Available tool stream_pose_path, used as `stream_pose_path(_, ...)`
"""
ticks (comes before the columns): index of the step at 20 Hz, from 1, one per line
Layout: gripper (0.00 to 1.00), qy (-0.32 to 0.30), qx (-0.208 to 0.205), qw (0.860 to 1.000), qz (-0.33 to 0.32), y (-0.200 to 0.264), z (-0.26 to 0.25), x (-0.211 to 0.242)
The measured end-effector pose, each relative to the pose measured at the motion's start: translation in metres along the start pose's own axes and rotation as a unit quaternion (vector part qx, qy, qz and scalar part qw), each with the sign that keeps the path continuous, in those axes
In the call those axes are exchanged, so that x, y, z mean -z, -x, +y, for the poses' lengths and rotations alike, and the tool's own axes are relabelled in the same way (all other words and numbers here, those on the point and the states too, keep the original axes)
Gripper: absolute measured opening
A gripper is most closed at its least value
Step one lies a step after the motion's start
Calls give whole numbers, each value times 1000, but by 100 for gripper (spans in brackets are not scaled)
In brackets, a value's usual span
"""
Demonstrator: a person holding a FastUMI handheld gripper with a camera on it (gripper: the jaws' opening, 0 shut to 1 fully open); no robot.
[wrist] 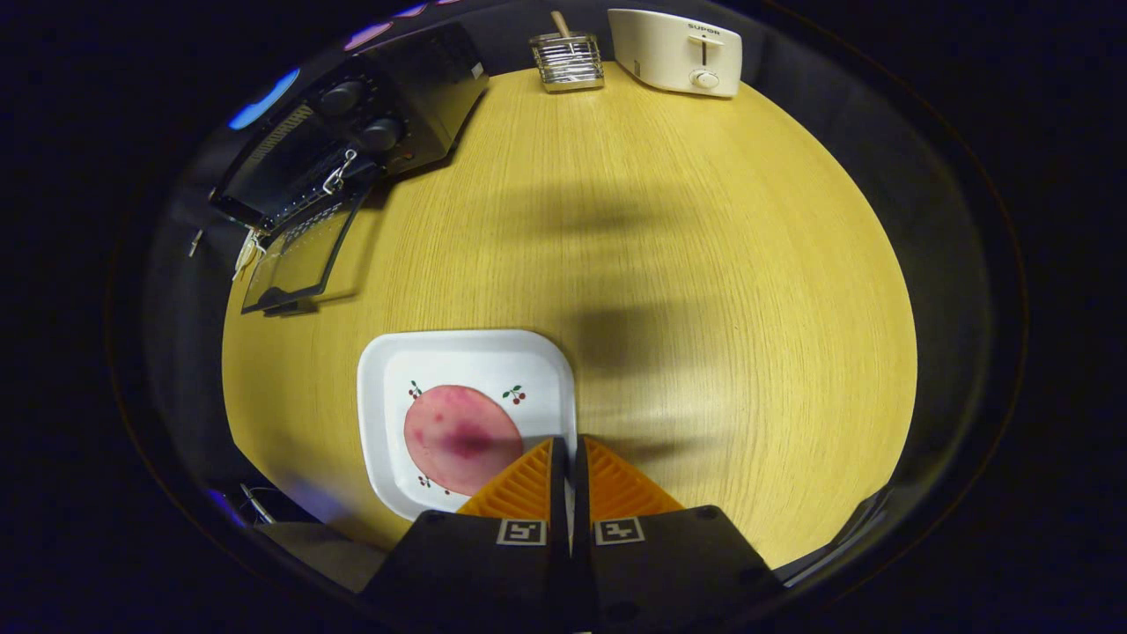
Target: Open the toaster oven, put the food inside, and close the toaster oven door.
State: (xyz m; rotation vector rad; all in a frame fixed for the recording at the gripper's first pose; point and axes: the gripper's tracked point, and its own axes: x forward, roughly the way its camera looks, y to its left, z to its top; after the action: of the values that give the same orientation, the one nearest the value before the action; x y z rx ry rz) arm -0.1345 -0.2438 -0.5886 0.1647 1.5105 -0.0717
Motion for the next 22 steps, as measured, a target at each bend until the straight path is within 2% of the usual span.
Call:
stream_pose_path(4, 6, -29, -53, 998, 20, 0, 1, 0)
stream_pose_path(8, 5, -79, -148, 985, 33, 3, 7, 0)
stream_pose_path(10, 5, -132, -197, 971, 27, 9, 11, -4)
stream_pose_path(12, 5, -207, -239, 949, 19, 21, 13, -7)
stream_pose_path(17, 5, -296, -274, 914, -30, 41, 16, -4)
stream_pose_path(22, 5, -374, -284, 879, -85, 71, 78, -22)
